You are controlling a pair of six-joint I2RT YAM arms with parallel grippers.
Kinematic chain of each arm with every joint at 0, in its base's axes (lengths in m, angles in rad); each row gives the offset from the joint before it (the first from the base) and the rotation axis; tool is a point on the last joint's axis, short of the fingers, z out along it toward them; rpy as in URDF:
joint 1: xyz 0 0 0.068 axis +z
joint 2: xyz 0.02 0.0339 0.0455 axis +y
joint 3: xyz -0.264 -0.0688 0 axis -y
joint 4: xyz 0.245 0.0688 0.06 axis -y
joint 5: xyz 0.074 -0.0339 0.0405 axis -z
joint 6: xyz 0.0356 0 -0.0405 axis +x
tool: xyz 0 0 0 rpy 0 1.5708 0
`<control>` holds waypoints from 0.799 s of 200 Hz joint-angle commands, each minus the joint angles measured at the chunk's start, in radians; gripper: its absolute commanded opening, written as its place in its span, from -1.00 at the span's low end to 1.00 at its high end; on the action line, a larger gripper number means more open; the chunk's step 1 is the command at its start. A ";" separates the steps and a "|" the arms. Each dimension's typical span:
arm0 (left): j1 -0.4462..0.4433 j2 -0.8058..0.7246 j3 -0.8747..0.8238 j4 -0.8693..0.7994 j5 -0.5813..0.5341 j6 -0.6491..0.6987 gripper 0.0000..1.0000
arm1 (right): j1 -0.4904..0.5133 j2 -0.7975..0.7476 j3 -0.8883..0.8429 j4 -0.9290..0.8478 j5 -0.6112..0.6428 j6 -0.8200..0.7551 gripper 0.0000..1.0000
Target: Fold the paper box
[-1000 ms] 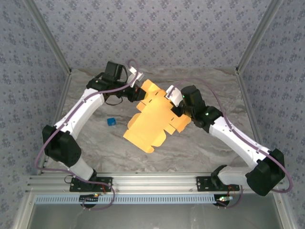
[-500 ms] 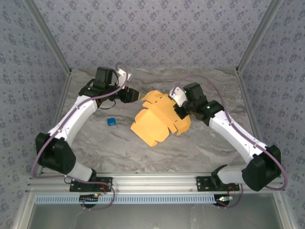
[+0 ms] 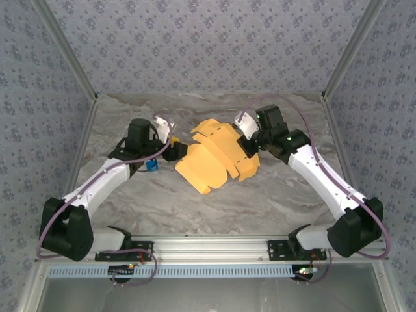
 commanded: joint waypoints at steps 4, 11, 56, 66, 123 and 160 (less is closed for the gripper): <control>-0.006 0.022 -0.019 0.136 0.029 0.027 0.28 | -0.007 0.006 0.035 -0.053 -0.058 -0.003 -1.00; -0.006 0.038 -0.020 0.142 0.036 0.029 0.28 | -0.008 0.011 0.039 -0.058 -0.055 -0.003 -1.00; -0.009 0.052 -0.049 0.175 -0.047 -0.053 0.22 | 0.000 0.072 0.066 -0.096 0.024 0.045 -1.00; -0.014 0.026 -0.072 0.179 -0.100 -0.085 0.21 | 0.003 0.088 0.062 -0.100 0.037 0.055 -1.00; -0.186 -0.081 -0.177 0.159 -0.194 -0.223 0.19 | 0.032 0.189 0.103 -0.115 0.112 0.104 -1.00; -0.327 0.091 -0.156 0.298 -0.209 -0.263 0.06 | 0.032 0.243 0.135 -0.133 0.130 0.134 -1.00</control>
